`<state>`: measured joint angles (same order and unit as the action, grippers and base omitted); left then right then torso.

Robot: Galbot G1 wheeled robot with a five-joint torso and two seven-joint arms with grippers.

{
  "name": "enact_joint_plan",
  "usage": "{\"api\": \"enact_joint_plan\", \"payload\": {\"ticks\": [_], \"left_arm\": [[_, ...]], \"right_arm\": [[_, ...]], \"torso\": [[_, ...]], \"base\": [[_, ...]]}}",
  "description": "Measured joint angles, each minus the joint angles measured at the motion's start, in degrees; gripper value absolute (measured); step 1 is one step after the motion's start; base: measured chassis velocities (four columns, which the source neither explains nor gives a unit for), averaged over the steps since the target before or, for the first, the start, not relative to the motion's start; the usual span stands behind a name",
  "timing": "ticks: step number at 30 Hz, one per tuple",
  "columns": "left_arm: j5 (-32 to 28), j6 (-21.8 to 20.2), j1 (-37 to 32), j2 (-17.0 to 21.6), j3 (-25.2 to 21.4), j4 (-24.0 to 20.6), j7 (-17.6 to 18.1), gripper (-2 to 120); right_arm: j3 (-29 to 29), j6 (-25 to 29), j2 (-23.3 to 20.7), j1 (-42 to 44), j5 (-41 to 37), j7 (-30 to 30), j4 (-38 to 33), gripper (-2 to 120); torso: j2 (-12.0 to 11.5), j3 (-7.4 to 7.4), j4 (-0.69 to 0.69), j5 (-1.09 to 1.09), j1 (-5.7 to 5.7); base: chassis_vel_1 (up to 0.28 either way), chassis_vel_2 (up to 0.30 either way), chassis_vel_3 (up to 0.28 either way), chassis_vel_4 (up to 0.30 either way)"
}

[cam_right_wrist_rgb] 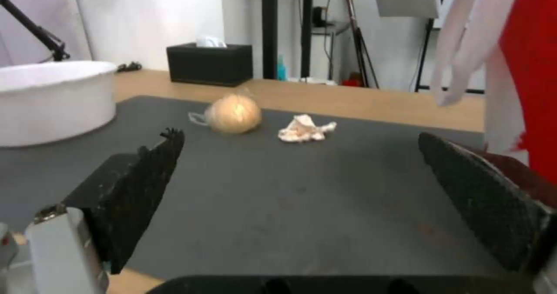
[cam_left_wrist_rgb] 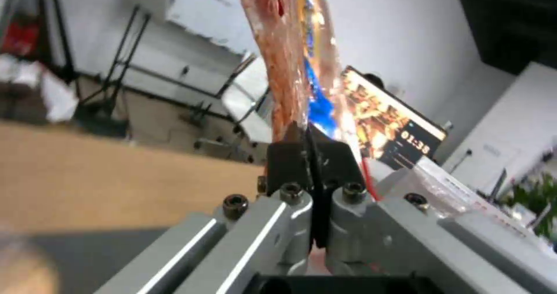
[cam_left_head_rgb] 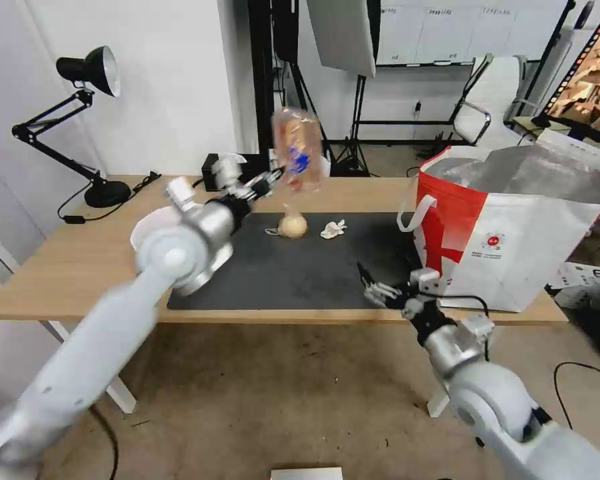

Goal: Pick up the trash from the table and place it into the takeout bag.

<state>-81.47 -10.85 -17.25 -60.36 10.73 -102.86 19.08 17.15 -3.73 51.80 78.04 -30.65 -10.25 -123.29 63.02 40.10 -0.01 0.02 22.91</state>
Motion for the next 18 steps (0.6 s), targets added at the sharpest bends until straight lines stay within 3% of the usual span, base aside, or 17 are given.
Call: {"api": "enact_joint_plan", "payload": {"ticks": [7, 16, 18], "left_arm": [[8.3, 2.2, 10.5, -11.2, 9.5, 10.3, 0.0, 0], [17.2, 2.8, 15.1, -16.2, 16.1, 16.9, -3.2, 0], [20.7, 3.2, 15.4, -16.9, 18.3, 18.5, -5.4, 0]], "right_arm": [[0.0, -0.4, 3.5, 3.7, 3.9, 0.6, -0.9, 100], [0.0, -0.7, 3.9, 4.7, 4.8, 0.6, -1.1, 100], [0.1, -0.7, 4.0, 4.8, 4.9, 0.6, -0.9, 100]], "torso": [[0.0, 0.01, 0.00, 0.01, 0.01], [0.0, 0.00, 0.01, -0.01, 0.00], [0.0, 0.00, 0.01, 0.00, 0.00]], "base": [[0.000, 0.000, 0.000, 0.000], [0.000, 0.000, 0.000, 0.000], [0.000, 0.000, 0.000, 0.000]]}}
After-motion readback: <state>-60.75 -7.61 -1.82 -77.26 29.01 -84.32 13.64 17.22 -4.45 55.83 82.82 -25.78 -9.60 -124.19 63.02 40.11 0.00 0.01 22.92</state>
